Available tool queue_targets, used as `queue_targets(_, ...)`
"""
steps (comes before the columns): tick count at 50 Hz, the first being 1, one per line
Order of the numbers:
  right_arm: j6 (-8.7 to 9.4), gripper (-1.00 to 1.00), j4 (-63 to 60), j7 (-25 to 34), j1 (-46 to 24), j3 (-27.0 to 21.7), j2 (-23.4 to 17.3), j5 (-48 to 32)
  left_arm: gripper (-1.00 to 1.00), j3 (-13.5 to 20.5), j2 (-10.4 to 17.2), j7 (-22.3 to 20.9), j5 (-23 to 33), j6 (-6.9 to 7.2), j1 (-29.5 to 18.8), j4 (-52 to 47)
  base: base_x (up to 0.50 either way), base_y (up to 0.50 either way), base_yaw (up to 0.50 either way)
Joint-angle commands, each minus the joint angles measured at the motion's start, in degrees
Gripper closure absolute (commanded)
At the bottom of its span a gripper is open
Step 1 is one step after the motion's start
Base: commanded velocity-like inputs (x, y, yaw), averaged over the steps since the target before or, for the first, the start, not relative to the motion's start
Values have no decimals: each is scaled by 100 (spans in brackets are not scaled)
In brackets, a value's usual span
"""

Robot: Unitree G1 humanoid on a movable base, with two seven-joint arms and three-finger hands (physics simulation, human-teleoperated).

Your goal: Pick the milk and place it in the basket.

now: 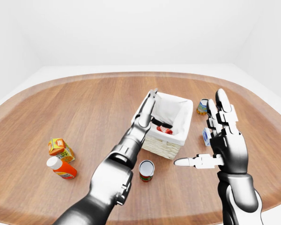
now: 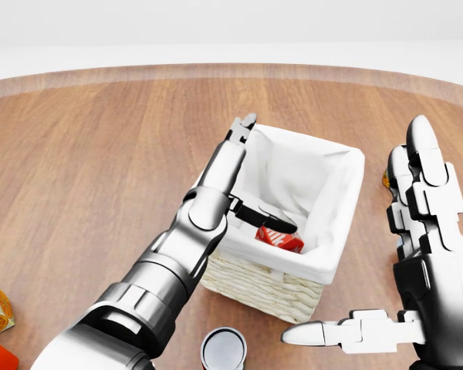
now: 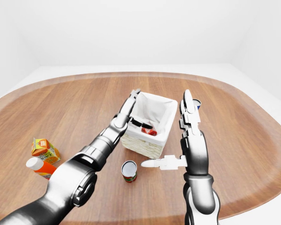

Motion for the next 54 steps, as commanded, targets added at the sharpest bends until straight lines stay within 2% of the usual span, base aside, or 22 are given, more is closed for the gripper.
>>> queue_targets(1,0,-100,-2,-3,5,7,2,-8,-100,57,12,76,-34,0,0,-27,0,0,0)
queue_targets(11,0,-100,-19,0,4,1,1,-3,-100,49,-43,-16,-173,0,42,-251,0,0,0)
queue_targets(17,0,-100,-12,3,-1,-13,1,10,-100,213,23,-205,-849,0,216,-918,0,0,0)
queue_targets(21,0,-100,12,1,-3,-3,1,0,-100,105,94,-284,-1142,0,578,-1586,0,0,0)
queue_targets(23,0,-100,26,-8,-1,26,1,-28,-100,133,131,-378,-1436,171,750,-1990,0,0,0)
queue_targets(27,0,-100,31,-8,2,20,-3,-19,-100,91,197,-394,-1798,697,1011,-2742,0,0,0)
queue_targets(30,0,-100,21,-8,-1,26,-3,-26,-100,42,274,-376,-1903,946,1211,-3226,0,0,0)
queue_targets(31,0,-100,19,-9,4,29,-4,-31,-100,48,303,-392,-1953,973,1267,-3333,0,0,0)
queue_targets(34,0,-100,60,-17,3,40,-3,-34,-100,232,439,-388,-2376,994,1409,-3396,0,0,0)
queue_targets(38,0,-100,63,-23,4,66,-7,-53,-100,399,510,-547,-3071,884,1520,-3176,0,0,0)
queue_targets(39,0,-100,83,-23,-5,54,-10,-43,-100,474,542,-720,-3325,771,1555,-3021,0,0,0)
queue_targets(40,0,-100,104,-26,-8,51,-11,-44,-100,477,572,-757,-3461,771,1554,-2946,0,0,0)
queue_targets(42,-10,-100,146,-34,-10,66,-11,-62,-100,559,618,-936,-3915,958,1549,-2886,0,0,0)
queue_targets(43,-11,-100,142,-36,-3,80,-11,-75,-100,642,653,-946,-4157,1000,1499,-2807,0,0,0)
queue_targets(45,-32,-100,165,-41,-4,90,-14,-85,-100,743,716,-985,-4596,1000,1422,-2668,0,0,0)
queue_targets(48,-47,-100,199,-46,-5,114,-18,-106,-100,1214,886,-1001,-5756,1000,1078,-1962,0,0,0)
queue_targets(49,-26,-100,191,-36,-2,130,-23,-116,-100,1222,947,-1040,-5992,1000,1027,-1822,0,0,0)
queue_targets(52,-46,-100,224,-43,-8,130,-25,-116,-100,1445,1093,-1433,-6937,1000,962,-1490,0,0,0)
queue_targets(54,-35,-100,203,-43,-1,140,-25,-124,-100,1446,1177,-1631,-7386,1000,955,-1468,0,0,0)
